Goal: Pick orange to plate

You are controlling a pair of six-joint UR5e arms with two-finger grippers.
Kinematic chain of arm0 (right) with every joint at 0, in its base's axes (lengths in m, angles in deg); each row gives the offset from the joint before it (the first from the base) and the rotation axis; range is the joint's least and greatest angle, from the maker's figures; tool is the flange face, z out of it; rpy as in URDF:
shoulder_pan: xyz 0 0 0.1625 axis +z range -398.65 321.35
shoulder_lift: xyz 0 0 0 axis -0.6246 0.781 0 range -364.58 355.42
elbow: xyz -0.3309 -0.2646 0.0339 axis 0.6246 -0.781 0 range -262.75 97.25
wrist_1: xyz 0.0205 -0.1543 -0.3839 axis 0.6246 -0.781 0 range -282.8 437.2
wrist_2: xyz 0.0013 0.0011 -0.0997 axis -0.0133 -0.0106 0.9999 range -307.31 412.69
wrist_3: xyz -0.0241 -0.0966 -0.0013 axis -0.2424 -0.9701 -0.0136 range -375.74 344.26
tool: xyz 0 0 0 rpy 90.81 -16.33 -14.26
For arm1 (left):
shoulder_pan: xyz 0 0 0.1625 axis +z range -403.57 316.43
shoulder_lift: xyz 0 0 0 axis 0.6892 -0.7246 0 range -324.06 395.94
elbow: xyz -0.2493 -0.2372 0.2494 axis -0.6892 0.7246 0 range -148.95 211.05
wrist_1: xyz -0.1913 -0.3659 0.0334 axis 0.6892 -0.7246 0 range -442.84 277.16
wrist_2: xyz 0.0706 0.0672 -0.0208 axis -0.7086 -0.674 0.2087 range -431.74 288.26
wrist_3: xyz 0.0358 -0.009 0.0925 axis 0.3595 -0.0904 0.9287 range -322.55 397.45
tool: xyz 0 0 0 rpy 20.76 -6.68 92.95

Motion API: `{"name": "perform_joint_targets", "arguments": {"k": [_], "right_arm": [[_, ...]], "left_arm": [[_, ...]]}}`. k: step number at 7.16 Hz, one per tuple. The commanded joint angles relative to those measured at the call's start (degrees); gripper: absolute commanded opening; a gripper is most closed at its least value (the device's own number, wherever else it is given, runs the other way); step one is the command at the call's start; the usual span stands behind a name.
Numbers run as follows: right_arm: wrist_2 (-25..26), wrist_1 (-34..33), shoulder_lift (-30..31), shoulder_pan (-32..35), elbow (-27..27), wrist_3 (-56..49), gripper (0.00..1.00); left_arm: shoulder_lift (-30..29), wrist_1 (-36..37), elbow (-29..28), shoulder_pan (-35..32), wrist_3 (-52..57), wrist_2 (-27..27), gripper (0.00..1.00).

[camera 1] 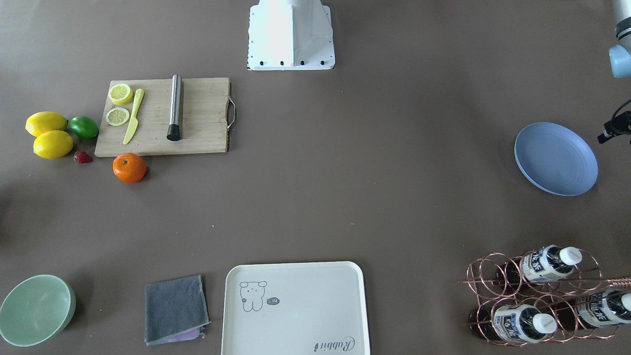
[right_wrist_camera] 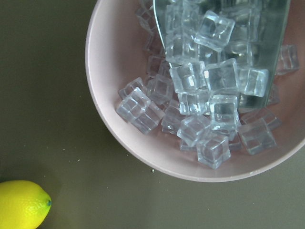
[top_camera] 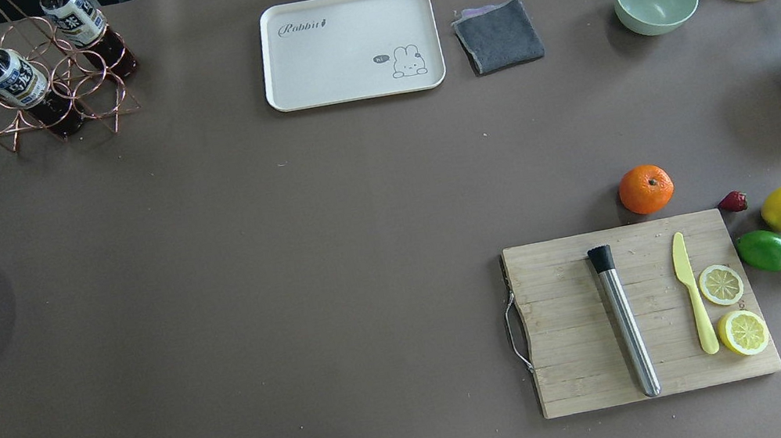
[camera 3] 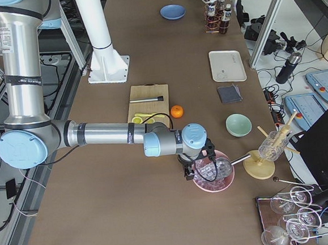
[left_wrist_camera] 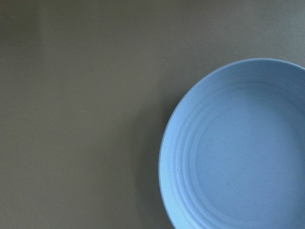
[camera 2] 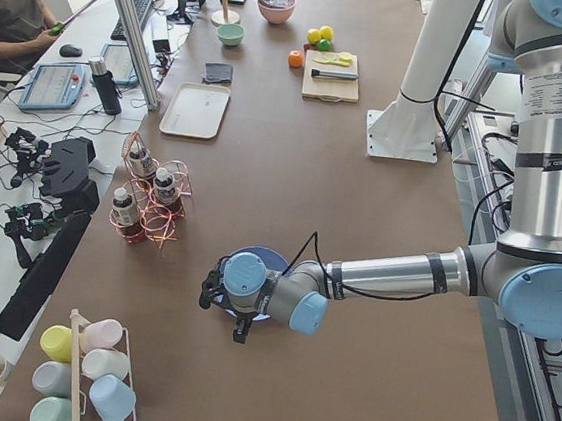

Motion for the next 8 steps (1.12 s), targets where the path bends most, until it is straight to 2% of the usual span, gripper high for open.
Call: {"name": "perform_joint_targets", "arguments": {"k": [1,6,8], "right_arm": [[-3.83,0.19,-0.07,-0.17,-0.28,-0.35,1.00],[-3.59,0.28,0.02,-0.79,-0.37,-0.62,1.00],[-3.58,0.28,0.11,-0.88,-0.37,-0.62,1.00]], "left_arm": [[-3.20,-2.02,-4.63,2.11,-0.86,-0.86,0.97],[-3.21,-5.18,-6.91,4.23,-0.95,-0.86,0.97],[-3.21,-5.27,-7.36,4.32,-0.95,-0.86,0.91]]}}
